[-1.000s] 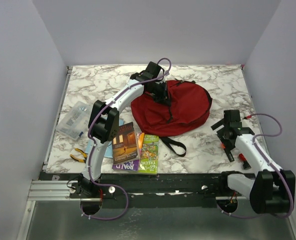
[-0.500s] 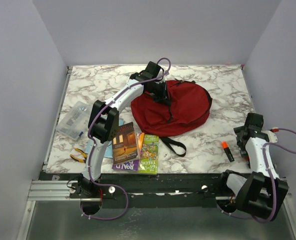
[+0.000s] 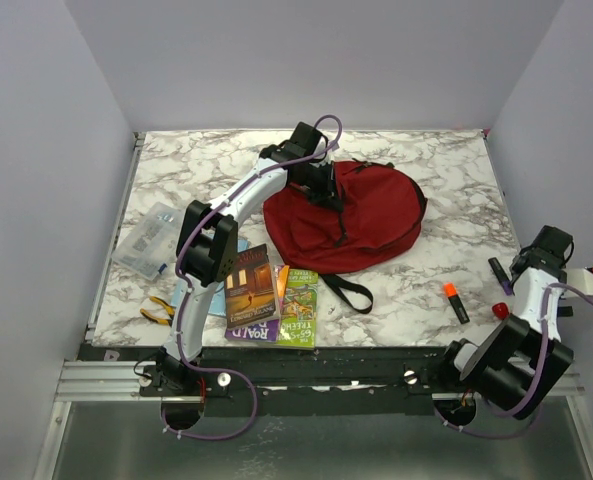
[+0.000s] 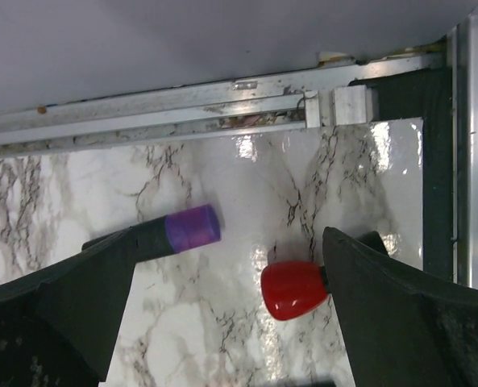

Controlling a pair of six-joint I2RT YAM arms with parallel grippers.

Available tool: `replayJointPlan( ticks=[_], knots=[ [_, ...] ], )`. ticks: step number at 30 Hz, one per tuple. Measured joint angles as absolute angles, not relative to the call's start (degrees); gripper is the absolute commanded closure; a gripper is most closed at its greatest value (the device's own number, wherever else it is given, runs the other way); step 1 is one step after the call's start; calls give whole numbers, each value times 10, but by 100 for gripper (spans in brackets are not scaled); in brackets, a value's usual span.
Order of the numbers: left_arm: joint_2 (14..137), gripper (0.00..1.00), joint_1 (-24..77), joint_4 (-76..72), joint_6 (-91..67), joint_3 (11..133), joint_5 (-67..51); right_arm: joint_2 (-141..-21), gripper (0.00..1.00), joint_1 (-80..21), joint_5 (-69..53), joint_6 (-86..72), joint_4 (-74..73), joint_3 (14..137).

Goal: Pack the student bag
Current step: Move the personal item to the center of the board.

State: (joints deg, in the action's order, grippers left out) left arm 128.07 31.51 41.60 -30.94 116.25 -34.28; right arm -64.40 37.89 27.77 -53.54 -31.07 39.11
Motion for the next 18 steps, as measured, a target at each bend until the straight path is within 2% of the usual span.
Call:
replayJointPlan(
  ticks=[11, 18],
  knots=[
    [1274, 100, 314, 415, -313, 1162, -353, -665, 0, 386, 302, -516, -296, 361],
    [1274, 100, 304, 414, -321, 1162, -368, -647, 0, 386, 237, -508, -298, 325]
  ],
)
